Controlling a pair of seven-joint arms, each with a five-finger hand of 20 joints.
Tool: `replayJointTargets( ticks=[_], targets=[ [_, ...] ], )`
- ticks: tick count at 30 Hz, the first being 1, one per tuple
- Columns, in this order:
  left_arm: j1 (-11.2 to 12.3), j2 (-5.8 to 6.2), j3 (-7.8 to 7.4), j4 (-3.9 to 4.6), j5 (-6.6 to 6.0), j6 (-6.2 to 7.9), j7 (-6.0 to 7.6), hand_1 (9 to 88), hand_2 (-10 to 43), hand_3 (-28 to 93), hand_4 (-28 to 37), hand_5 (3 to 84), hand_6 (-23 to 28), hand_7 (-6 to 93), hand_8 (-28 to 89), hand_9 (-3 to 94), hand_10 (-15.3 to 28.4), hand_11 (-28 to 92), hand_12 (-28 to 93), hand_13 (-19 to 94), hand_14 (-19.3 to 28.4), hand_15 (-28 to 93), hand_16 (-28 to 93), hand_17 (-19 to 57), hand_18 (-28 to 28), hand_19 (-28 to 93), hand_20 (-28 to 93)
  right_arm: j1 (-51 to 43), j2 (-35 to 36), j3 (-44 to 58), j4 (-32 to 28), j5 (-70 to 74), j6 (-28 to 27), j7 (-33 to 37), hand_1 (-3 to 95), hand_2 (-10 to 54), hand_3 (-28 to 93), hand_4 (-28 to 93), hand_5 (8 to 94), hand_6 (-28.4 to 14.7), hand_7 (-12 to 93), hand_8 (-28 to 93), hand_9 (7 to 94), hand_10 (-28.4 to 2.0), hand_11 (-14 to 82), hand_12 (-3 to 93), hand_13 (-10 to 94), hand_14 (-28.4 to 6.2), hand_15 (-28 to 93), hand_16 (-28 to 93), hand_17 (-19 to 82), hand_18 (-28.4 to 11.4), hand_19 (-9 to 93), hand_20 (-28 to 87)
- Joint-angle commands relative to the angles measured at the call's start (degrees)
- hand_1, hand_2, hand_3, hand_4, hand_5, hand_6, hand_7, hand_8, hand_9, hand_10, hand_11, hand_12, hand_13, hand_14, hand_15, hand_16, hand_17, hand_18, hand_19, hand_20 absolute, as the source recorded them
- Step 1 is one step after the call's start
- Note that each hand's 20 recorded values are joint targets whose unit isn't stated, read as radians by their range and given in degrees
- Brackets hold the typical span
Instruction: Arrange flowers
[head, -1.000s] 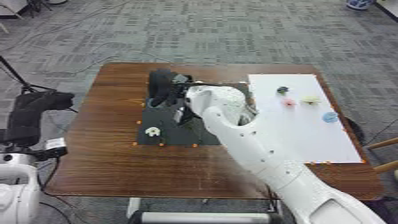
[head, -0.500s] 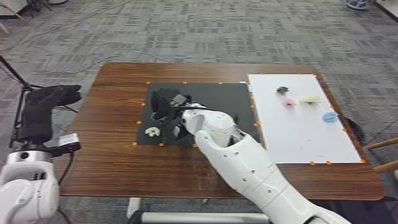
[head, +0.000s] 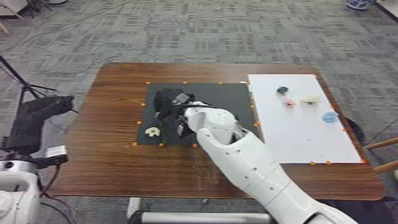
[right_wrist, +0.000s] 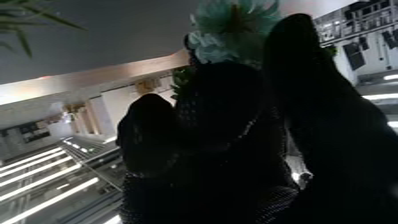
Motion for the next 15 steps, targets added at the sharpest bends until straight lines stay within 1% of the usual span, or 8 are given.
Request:
replayJointTargets(
  ticks=[1, 2, 3, 4, 7, 10, 12, 15],
  targets=[
    [3.1, -2.6, -0.84, 0.99, -2.11, 0.12, 0.86, 21.0, 4.4, 71, -28.2, 54.1, 0.7, 20.0, -9, 53.2, 13.8, 21, 13, 43, 16.6, 23, 1, 7.0, 12.8, 14, 19, 1.6, 1.1, -0.9, -2.0, 0.3, -1.7, 1.1, 49.4, -9.5, 62, -17, 64.6, 0.8, 18, 5, 66.9, -11.2, 9.2, 12.9, 88, -3.1, 53, 35, 58, -12.6, 93, 50],
    [3.9, -3.02, -1.21, 0.7, -2.0, 0.27, 0.78, 20.3, 4.2, 71, -28.2, 54.1, 0.7, 20.0, -9, 53.2, 13.9, 21, 13, 43, 16.6, 22, 1, 7.1, 12.7, 13, 19, 1.4, 0.9, -0.6, -2.0, 0.1, -2.1, 0.9, 48.6, -9.5, 63, -17, 64.0, 0.8, 18, 5, 66.4, -11.2, 9.1, 12.9, 88, -3.1, 54, 35, 58, -12.5, 93, 49],
    [3.6, -2.97, -0.9, 0.85, -2.42, 0.62, 1.05, 19.6, 3.9, 71, -28.2, 54.1, 0.7, 20.0, -9, 53.2, 13.9, 21, 13, 43, 16.6, 22, 1, 7.2, 12.6, 13, 19, 1.9, 1.4, -1.1, -2.1, 0.9, -1.7, 1.5, 48.1, -9.5, 64, -17, 63.3, 0.9, 18, 4, 66.1, -11.2, 9.1, 12.9, 88, -3.0, 53, 35, 58, -12.5, 93, 49],
    [4.3, -3.24, -1.29, 0.57, -2.65, 0.78, 1.11, 19.4, 3.9, 71, -28.3, 54.0, 0.7, 19.9, -9, 53.2, 13.9, 21, 13, 43, 16.6, 22, 1, 7.2, 12.5, 13, 19, 1.7, 1.2, -0.9, -2.1, 0.7, -1.8, 1.4, 47.2, -9.5, 65, -17, 62.7, 1.1, 18, 3, 65.6, -11.1, 9.0, 12.9, 88, -3.0, 53, 35, 58, -12.5, 93, 49],
    [5.2, -3.9, -1.64, 0.32, -2.64, 0.63, 1.15, 18.9, 4.6, 71, -28.3, 53.9, 0.6, 19.7, -9, 53.2, 14.0, 21, 13, 43, 16.6, 22, 1, 7.3, 12.5, 13, 19, 1.8, 1.5, -1.0, -2.3, 1.4, -2.1, 2.0, 44.7, -9.5, 68, -17, 59.2, 2.0, 18, -9, 64.5, -11.2, 8.8, 12.8, 88, -3.2, 53, 35, 58, -12.5, 93, 48],
    [5.5, -4.29, -1.37, 0.03, -2.63, 0.57, 1.06, 18.6, 4.6, 71, -28.3, 53.9, 0.5, 19.6, -9, 53.0, 13.9, 20, 13, 43, 16.4, 21, 2, 7.2, 12.5, 12, 19, 1.8, 1.6, -1.0, -2.7, 2.5, -3.4, 3.2, 43.4, -9.5, 69, -17, 56.7, 2.6, 17, -10, 63.5, -12.9, 8.4, 12.5, 88, -3.2, 53, 34, 58, -12.4, 93, 48],
    [5.7, -4.46, -1.31, -0.11, -2.77, 0.23, 1.11, 18.6, 4.6, 71, -28.3, 53.8, 0.6, 19.5, -9, 53.0, 13.8, 20, 13, 43, 16.4, 21, 2, 7.2, 12.5, 12, 19, 1.8, 1.8, -1.1, -3.0, 2.9, -4.1, 3.4, 42.8, -9.5, 69, -17, 54.8, 2.9, 17, -10, 63.2, -13.6, 8.1, 12.1, 88, -3.3, 52, 34, 58, -12.5, 93, 48],
    [5.5, -4.55, -1.05, -0.35, -2.69, 0.3, 1.02, 18.6, 4.4, 72, -28.3, 53.8, 0.5, 19.4, -9, 52.9, 13.7, 20, 13, 43, 16.4, 21, 2, 7.1, 12.6, 12, 19, 2.3, 2.6, -1.6, -3.3, 2.9, -4.5, 3.4, 41.4, -9.5, 70, -17, 54.4, 3.2, 16, -9, 62.5, -13.8, 8.0, 11.4, 88, -3.5, 51, 34, 58, -12.8, 93, 46]
  ],
)
